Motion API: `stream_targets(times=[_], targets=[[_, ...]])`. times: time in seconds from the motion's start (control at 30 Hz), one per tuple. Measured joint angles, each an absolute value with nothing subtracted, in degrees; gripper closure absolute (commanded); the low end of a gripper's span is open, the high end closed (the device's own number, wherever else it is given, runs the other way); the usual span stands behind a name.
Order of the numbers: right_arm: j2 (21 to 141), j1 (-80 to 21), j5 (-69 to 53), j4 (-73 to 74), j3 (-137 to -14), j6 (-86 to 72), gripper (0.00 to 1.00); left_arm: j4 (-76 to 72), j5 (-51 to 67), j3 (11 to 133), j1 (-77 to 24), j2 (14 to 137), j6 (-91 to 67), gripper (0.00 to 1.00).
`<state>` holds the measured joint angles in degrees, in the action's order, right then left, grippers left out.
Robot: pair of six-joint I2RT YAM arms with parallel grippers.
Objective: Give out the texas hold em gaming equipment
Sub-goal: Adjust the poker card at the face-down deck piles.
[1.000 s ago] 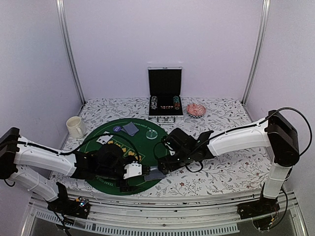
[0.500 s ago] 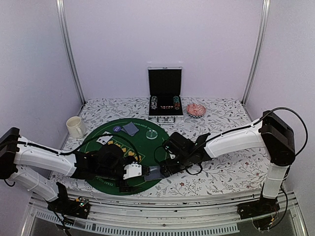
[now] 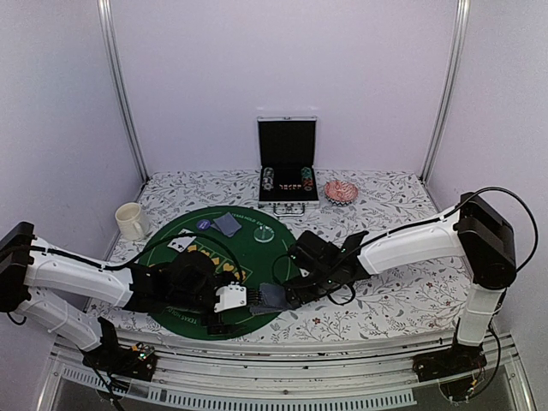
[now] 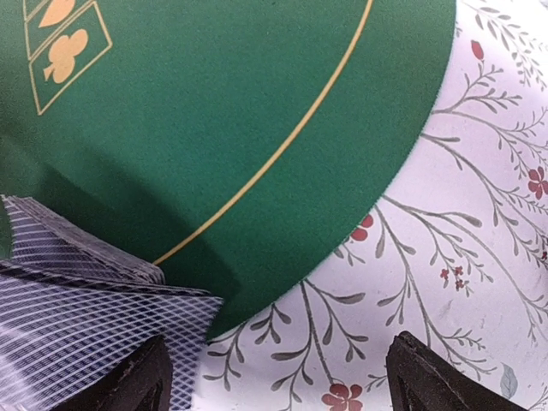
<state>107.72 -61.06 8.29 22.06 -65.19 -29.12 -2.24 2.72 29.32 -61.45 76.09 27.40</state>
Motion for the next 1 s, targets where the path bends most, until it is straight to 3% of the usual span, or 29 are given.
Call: stream_targets(times=[0.3, 0.57, 1.0], targets=[[99.6, -58.3, -4.1, 13.4, -59.9, -28.7, 0.21, -2.3, 2.1, 30.3, -61.6, 76.9, 27.4, 0.09], [99.1, -53.6, -10.9, 8.1, -54.7, -31.1, 0.45, -2.7, 1.8, 32.8, -62.8, 80.4, 27.6, 0.08], [99.6, -51.2, -20.0, 1.3, -50.4, -33.9, 0.56, -6.4, 0.5, 36.0, -63.0, 89.7, 24.7, 0.03]])
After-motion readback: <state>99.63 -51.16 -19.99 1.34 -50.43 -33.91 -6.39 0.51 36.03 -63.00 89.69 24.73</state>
